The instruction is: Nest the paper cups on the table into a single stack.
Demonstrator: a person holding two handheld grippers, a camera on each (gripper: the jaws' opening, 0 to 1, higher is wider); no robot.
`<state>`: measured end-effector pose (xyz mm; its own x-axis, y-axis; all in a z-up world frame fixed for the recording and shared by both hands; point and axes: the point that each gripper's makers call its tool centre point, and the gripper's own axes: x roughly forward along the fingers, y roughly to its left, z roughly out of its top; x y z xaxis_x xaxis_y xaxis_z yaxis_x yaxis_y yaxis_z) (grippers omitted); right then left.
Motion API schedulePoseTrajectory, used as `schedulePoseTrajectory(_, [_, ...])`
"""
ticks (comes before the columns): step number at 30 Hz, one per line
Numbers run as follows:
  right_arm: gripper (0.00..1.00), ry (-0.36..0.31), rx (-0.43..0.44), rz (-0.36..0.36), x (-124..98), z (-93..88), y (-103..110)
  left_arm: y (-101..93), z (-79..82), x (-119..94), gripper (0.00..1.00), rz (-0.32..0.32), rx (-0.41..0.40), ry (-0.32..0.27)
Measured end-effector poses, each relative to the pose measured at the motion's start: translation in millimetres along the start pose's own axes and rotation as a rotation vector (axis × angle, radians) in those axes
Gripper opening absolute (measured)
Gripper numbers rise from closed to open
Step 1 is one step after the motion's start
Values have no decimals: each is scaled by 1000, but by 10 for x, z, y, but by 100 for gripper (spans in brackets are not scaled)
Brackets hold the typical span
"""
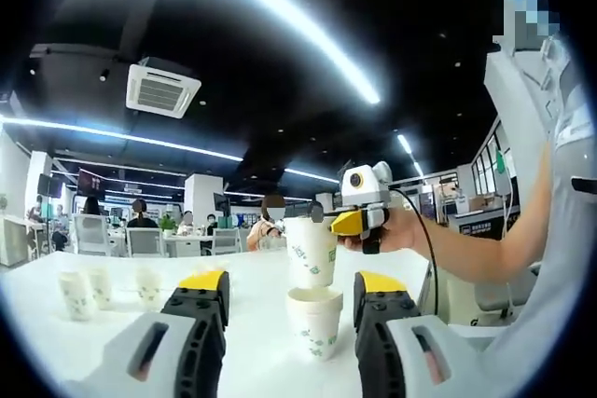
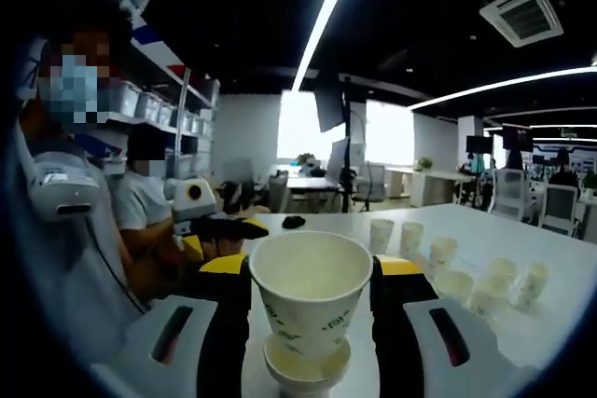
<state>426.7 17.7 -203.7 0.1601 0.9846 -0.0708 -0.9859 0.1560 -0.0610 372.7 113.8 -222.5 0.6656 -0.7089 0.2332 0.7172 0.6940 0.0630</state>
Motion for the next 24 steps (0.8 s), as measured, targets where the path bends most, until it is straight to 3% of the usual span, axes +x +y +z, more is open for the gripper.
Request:
schedulePoseTrajectory(5, [54, 37, -13, -21, -23, -111, -7, 10, -81, 48, 57, -5, -12, 20])
schedulePoseTrajectory(10, [54, 59, -7, -19, -68, -215, -27, -11, 14, 41, 57, -11, -18, -14])
schedulePoseTrajectory(12, [54, 65, 2, -23, -78, -259, -29, -19, -32, 43, 57, -11, -27, 0])
schedulePoseTrajectory(14, [54, 63, 5, -23, -83, -270, 3, -39, -57, 32, 57, -12, -15, 15])
schedulePoseTrajectory(18, [54, 57, -8, -16, -56, -262, 100, -43, 46, -19, 56, -13, -18, -21])
schedulePoseTrajectory(24, [54, 75, -17, -24, -64, -289, 39, -12, -2, 6, 56, -10, -23, -5])
